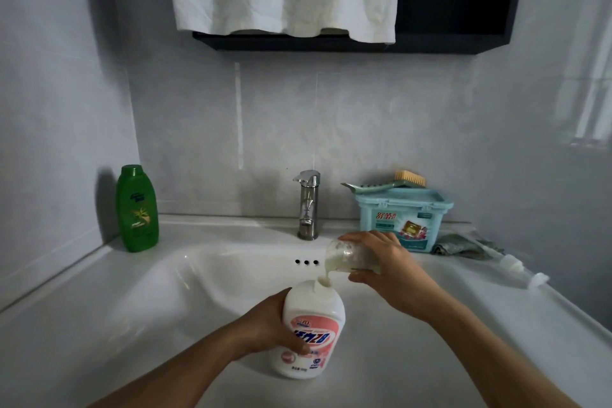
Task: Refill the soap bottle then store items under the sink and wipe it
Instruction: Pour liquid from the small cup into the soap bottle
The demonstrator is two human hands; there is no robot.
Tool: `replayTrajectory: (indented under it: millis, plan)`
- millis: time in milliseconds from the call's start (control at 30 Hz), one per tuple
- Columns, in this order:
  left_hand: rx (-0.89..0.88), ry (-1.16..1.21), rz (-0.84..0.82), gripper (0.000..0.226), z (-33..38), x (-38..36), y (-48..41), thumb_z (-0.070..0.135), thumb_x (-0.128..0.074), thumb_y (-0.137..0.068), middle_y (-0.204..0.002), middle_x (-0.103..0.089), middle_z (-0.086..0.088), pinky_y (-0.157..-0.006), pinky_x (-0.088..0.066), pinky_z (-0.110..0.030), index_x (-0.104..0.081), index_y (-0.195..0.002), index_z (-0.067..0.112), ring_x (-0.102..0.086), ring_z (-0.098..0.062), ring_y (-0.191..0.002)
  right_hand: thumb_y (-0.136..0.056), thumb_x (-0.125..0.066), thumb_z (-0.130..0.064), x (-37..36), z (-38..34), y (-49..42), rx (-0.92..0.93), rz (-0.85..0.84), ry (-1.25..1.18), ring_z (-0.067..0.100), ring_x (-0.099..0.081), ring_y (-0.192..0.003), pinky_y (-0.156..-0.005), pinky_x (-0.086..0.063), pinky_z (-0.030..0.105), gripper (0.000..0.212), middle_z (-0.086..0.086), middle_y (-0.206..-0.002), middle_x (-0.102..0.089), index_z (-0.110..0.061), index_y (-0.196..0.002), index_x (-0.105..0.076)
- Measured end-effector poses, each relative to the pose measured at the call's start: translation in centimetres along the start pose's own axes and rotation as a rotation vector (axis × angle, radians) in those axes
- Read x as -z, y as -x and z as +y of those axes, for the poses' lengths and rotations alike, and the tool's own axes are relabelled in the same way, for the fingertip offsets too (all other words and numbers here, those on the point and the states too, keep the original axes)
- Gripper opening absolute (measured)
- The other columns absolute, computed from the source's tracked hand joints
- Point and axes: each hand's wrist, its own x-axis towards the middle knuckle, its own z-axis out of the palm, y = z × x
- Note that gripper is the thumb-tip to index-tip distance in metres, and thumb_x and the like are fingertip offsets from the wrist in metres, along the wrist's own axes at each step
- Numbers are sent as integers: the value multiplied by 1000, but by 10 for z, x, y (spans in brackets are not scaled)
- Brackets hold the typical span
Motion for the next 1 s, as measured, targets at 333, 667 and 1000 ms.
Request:
replayTrajectory:
  millis: [333, 667, 1000]
  plan:
    - [0, 17, 2, 70, -3, 0, -1, -2, -84, -59, -105, -73, 4, -85, -55, -25, -57, -119, 23, -68, -9, -99, -81, -71, -23, 0, 0, 0, -2, -2, 3, 3, -32, -107, -88, -27, 13, 56, -22, -115, -39, -33, -129, -45]
    - [5, 3, 2, 70, -1, 0, 1, -3, -83, -60, -104, -73, 5, -79, -54, -19, -57, -119, 23, -68, -6, -97, -81, -70, -22, 1, -1, 0, -14, -13, -11, 2, -32, -107, -90, -28, 14, 56, -23, -112, -36, -34, -129, -45]
    - [8, 5, -7, 69, 1, 0, 1, -3, -83, -61, -104, -72, 6, -77, -54, -18, -56, -119, 24, -67, -3, -95, -81, -70, -23, 1, -1, 0, -5, -10, -11, 2, -32, -106, -86, -26, 12, 55, -23, -112, -37, -33, -129, -45]
